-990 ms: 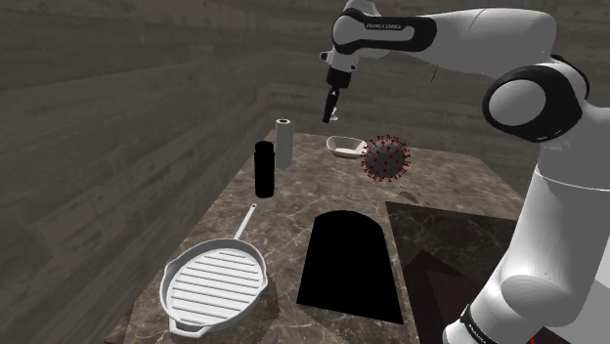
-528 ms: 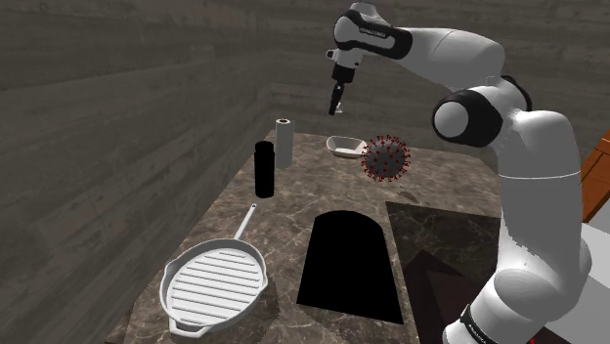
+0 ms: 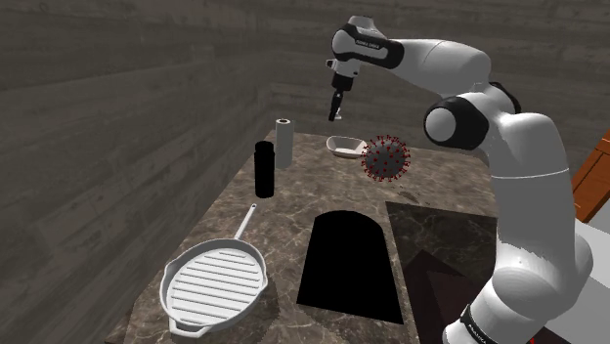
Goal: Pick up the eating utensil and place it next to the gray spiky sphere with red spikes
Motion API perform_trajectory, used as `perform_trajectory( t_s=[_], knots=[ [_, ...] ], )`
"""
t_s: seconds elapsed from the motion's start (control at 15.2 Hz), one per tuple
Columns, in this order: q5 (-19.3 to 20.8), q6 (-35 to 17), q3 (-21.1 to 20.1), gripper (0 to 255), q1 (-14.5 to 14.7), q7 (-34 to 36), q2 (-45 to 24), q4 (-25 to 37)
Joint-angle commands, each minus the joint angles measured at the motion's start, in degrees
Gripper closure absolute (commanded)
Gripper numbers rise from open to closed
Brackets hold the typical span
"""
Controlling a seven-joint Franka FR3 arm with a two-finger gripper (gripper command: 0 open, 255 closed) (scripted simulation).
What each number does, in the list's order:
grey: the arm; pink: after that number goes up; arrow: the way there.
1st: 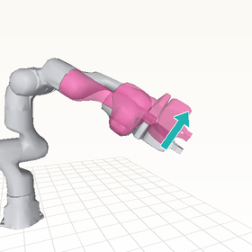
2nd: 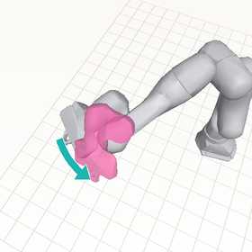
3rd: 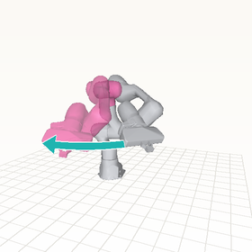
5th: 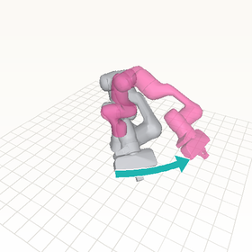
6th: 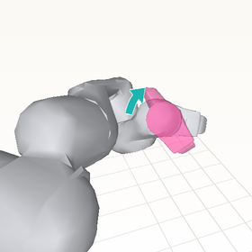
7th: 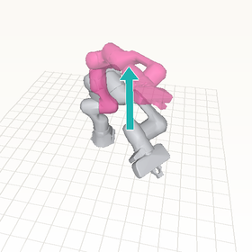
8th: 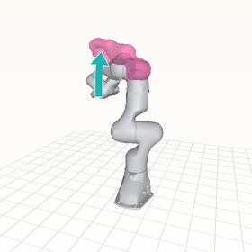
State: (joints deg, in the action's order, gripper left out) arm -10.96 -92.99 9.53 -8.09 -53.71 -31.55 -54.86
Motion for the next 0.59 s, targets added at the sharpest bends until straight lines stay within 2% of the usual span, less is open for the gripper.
perform_trajectory(
  t_s=[0.0, 0.53],
  knots=[
    [0.1, -2.3, 0.1, 255, 0.3, -0.3, 1.0, -3.3],
    [0.2, -9.7, 0.1, 255, 1.1, -1.1, 3.2, -12.9]
  ],
)
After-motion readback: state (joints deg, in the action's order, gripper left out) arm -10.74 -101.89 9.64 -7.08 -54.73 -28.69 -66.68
